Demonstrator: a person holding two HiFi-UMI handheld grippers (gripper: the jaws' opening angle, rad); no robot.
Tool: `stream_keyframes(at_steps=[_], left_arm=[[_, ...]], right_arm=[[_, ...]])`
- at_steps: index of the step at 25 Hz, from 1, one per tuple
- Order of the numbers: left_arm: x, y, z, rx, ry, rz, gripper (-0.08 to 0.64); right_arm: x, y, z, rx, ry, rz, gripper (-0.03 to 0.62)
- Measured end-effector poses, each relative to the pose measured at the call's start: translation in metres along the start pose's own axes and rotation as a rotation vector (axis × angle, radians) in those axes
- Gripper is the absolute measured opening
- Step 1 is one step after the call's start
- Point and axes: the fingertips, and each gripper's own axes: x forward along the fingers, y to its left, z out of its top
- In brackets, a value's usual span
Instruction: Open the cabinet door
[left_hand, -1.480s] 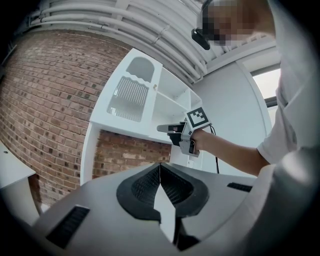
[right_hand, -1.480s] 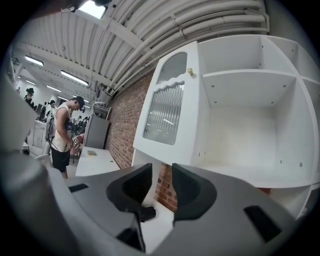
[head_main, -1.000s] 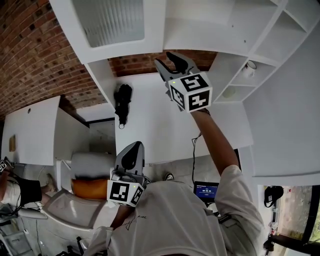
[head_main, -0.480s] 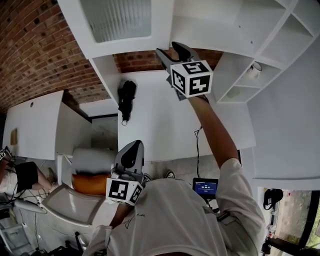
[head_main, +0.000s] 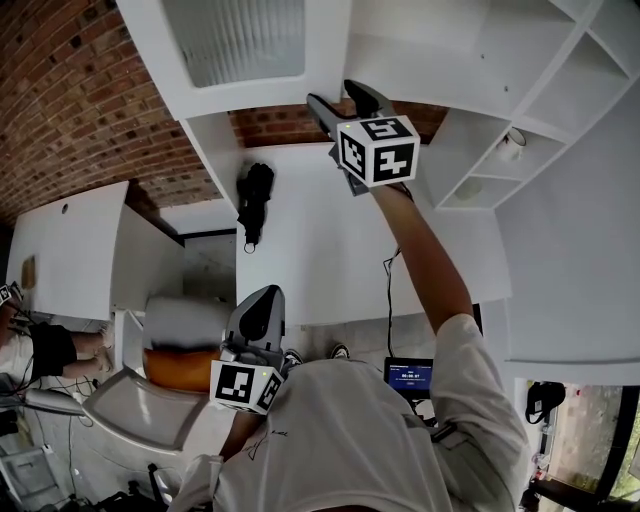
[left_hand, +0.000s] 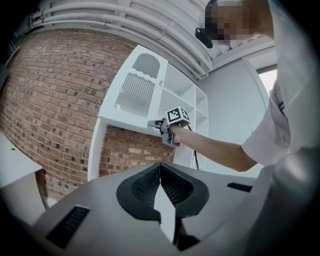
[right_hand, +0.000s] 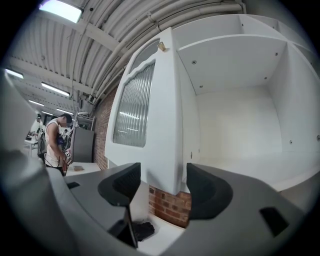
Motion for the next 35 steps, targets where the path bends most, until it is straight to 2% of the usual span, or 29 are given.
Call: stream_keyframes(at_steps=[23, 35], left_arm=[[-0.002, 0.014, -0.005, 0.003, 0.031, 0.035, 0.015], [-0.004, 0.009, -0.009, 0.005, 0.040, 0.008, 0.015]], right_arm=[[0.000, 0.010, 0.002, -0.016, 0.007, -0.007, 0.281], [-0.015, 0.016, 0.000, -0.049, 0.013, -0.005, 0.273]])
